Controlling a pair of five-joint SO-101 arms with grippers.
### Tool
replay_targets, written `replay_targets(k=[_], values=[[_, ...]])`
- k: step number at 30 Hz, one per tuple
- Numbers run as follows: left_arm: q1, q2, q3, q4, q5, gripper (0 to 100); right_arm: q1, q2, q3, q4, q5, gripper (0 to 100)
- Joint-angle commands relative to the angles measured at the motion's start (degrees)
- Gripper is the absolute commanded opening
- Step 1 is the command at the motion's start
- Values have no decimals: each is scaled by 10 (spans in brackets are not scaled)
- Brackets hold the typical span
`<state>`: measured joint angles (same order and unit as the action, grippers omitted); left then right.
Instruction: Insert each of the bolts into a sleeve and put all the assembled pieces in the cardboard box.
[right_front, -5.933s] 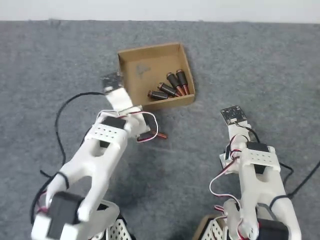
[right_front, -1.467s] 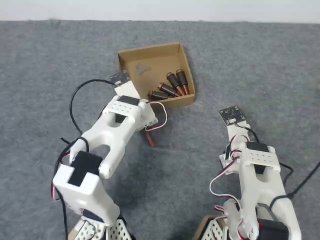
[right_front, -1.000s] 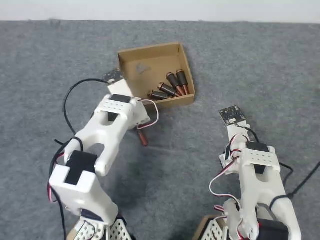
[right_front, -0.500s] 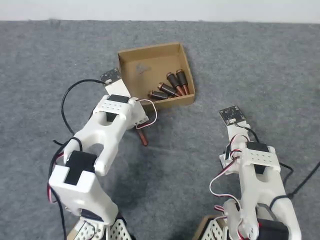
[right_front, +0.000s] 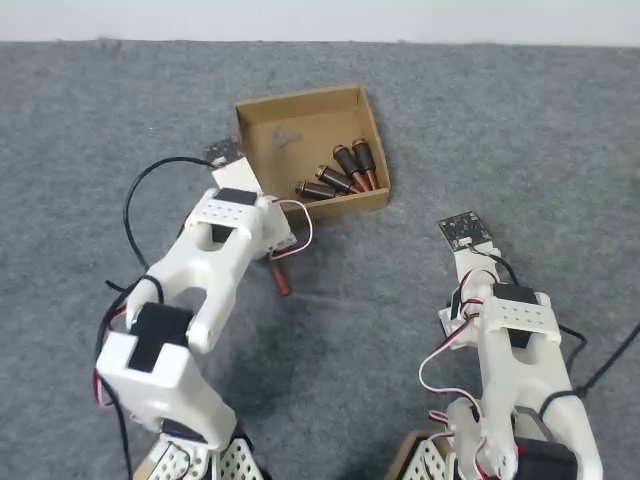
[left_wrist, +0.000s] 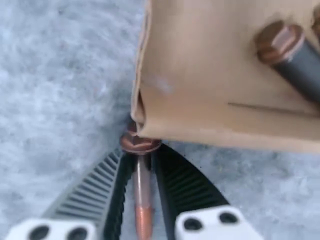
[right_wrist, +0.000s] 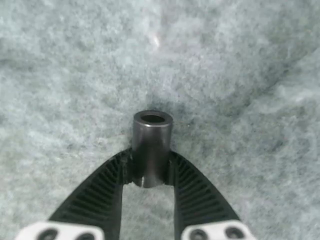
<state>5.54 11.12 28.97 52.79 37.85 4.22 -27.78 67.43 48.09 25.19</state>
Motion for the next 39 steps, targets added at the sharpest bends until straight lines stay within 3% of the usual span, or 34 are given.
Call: replay_targets(k=[1, 6, 22, 31, 35, 39], values=[[-5, -59, 17, -14, -54, 12, 9, -19, -11, -31, -18, 7], [-4, -64, 30, -30, -67, 12, 14, -14, -12, -161, -57, 7], [-4, -62, 33, -29, -76, 12, 10, 7, -10, -473, -62, 7], [-4, -62, 38, -32, -76, 12, 9, 210, -13, -847, -67, 7], [-3, -62, 37, -32, -76, 12, -15, 307, -30, -1011, -157, 6], [-3, -62, 36, -32, -76, 12, -41, 395, -80, -1088, -240, 6]])
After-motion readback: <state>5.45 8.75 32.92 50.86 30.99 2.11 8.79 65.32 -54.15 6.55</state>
